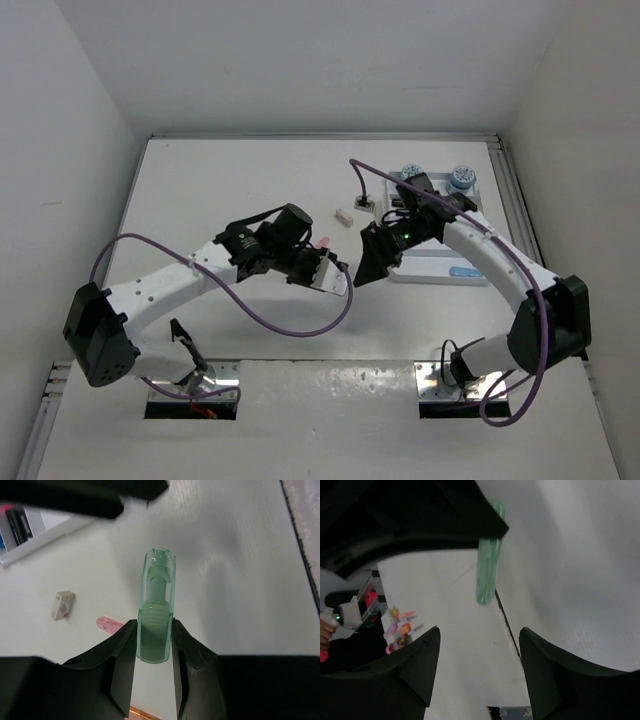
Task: Sort the stationery into containers
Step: Pick up the pen from the corner of the board, then place the pen in the storage box.
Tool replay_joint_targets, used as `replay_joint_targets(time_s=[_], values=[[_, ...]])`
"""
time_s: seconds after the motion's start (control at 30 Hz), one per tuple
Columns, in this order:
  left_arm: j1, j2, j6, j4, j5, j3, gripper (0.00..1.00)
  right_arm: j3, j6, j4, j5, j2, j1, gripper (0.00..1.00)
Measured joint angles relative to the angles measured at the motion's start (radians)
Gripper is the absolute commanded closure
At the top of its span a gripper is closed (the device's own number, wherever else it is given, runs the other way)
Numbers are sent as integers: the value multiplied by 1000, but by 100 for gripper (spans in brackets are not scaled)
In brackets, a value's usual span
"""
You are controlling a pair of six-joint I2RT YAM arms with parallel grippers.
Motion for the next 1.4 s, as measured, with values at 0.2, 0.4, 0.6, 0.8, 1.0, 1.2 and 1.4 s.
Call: replay_joint_targets(time_s=[0.2, 0.4, 0.6, 0.8, 1.0, 1.2, 1.4], values=[[-48, 1, -1, -68, 11, 52, 76, 65, 104, 54, -53, 53, 58, 34], [-49, 12, -4, -107, 8, 81, 75, 65, 159, 84, -66, 95, 94, 35], [-49, 17, -11, -108, 2, 110, 76, 65, 211, 125, -67, 133, 103, 39], [-49, 18, -43, -105, -1, 114, 76, 71, 254, 161, -67, 150, 106, 66], [-47, 19, -83, -76, -21, 122, 75, 76, 254, 165, -68, 153, 107, 75], [-47, 19, -113, -62, -27, 122, 47, 76, 237, 147, -58, 153, 106, 97], [-29, 19, -208, -6, -91, 120, 1, 101, 160, 69, -58, 153, 43, 100]])
